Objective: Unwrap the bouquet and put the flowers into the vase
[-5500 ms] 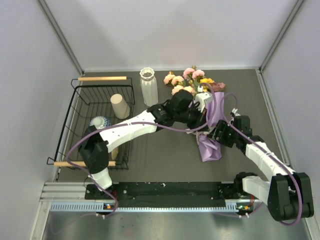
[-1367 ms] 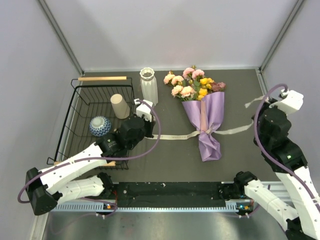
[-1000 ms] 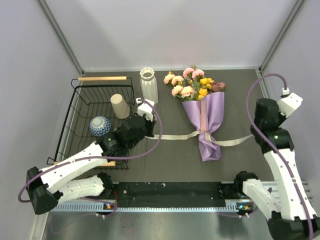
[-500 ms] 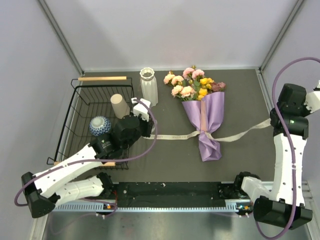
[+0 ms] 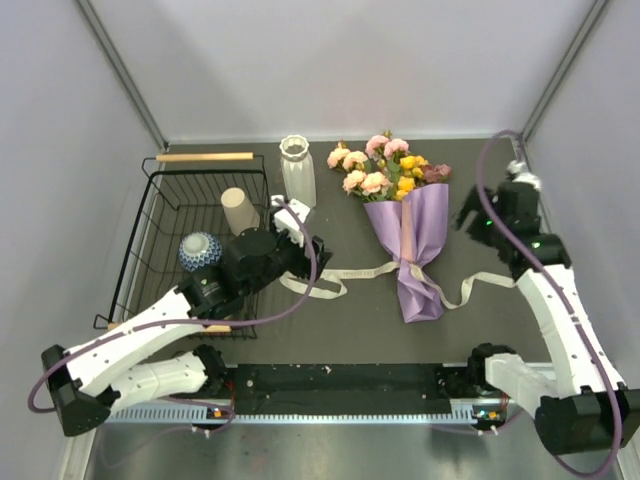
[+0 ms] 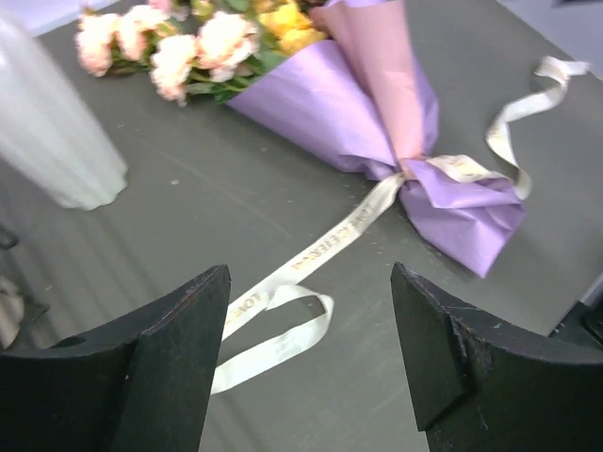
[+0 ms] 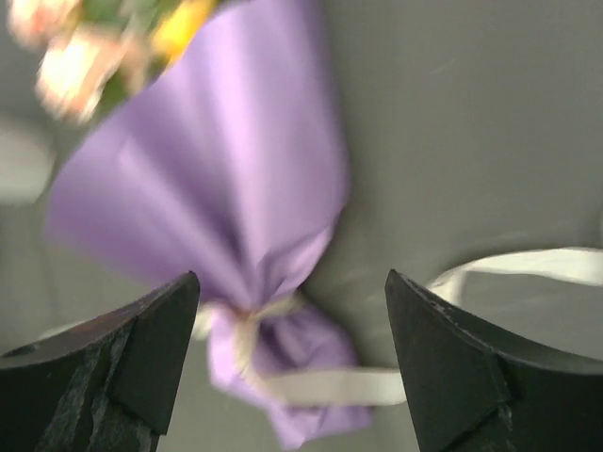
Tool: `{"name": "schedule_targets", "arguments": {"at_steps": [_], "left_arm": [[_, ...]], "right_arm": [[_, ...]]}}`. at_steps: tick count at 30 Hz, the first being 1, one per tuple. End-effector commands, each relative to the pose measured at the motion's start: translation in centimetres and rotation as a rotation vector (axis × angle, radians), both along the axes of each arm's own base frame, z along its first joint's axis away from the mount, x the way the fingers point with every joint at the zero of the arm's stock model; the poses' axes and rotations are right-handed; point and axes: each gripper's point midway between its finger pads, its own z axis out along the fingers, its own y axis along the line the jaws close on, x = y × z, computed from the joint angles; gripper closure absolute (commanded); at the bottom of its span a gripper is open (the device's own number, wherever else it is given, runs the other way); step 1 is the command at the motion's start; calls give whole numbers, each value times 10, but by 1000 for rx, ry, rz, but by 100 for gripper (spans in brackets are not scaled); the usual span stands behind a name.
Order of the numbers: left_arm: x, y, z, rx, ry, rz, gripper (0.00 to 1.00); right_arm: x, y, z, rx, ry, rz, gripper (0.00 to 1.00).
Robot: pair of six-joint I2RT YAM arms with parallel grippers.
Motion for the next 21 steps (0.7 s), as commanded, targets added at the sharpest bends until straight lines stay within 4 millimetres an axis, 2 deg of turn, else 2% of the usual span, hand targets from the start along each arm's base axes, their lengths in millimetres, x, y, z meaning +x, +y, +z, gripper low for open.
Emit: {"name": "schedule_targets", "arguments": {"at_steps": [1,2,3,4,5,6,7,8,10,11,13,14,18,21], "left_arm": [[-9,-47,20,-99,-10,-199,27],[-15,-64,6,-89,50,-276,28],[-17,-74,11,-98,64,-313,29],[-21,-84,6,-96,92,-364,29],[-29,-101,-10,-91,168,-439,31],[-32,-112,-6,-115,182,-481,33],[-34,-120,-11,-121,208,-509,34],[-33,-132,-30,-116,284,-522,35],[-36,-147,-33,-136,348,-569,44],[-37,-156,-47,-132,411,-577,47],[-39,-166,-49,-154,433,-606,51],[-39,-169,-58,-149,466,-597,52],[-37,-176,-52,-174,451,-598,53],[-35,-176,-53,-163,444,-585,53]], "right_arm": [[-24,126,-9,284,-94,516,22],[-33,141,-17,327,-82,582,24],[-42,146,-38,349,-37,597,25],[-47,149,-47,360,-11,600,25],[-50,147,-58,351,18,588,25],[-54,144,-73,339,52,576,25],[-56,141,-79,316,64,575,25],[-56,138,-88,299,85,561,25],[-58,138,-95,287,117,572,25],[-57,138,-97,283,128,571,25],[-54,131,-105,249,163,526,25],[-49,118,-110,200,168,458,27],[-44,97,-118,117,191,364,32],[-39,90,-124,81,212,337,37]]}}
